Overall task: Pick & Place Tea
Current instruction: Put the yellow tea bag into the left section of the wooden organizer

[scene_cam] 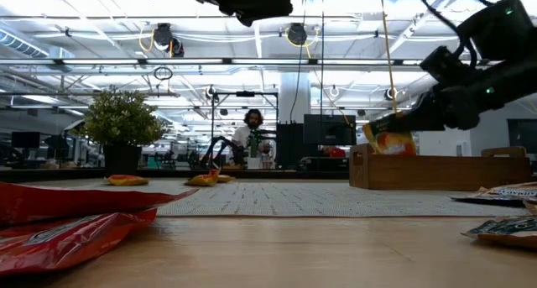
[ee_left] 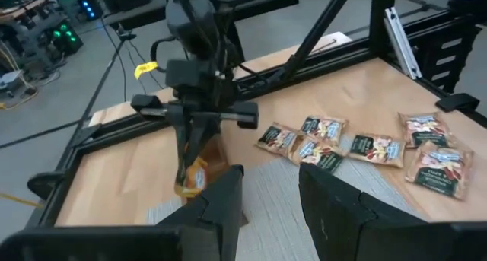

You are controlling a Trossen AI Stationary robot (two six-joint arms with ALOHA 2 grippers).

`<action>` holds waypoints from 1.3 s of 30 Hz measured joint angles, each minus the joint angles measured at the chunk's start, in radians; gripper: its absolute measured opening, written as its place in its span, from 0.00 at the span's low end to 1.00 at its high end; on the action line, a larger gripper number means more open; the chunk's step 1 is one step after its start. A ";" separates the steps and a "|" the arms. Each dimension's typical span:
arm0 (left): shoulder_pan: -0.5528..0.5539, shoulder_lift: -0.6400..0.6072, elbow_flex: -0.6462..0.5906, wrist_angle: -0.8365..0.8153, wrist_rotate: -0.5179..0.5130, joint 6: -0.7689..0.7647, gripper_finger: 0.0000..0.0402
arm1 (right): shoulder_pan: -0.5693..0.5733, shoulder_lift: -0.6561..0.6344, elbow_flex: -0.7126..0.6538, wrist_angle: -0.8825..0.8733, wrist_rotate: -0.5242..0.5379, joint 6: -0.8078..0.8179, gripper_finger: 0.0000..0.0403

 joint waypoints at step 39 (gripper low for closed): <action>0.051 0.000 -0.001 -0.070 0.000 0.004 0.34 | 0.122 0.052 0.326 -0.525 0.124 0.244 0.00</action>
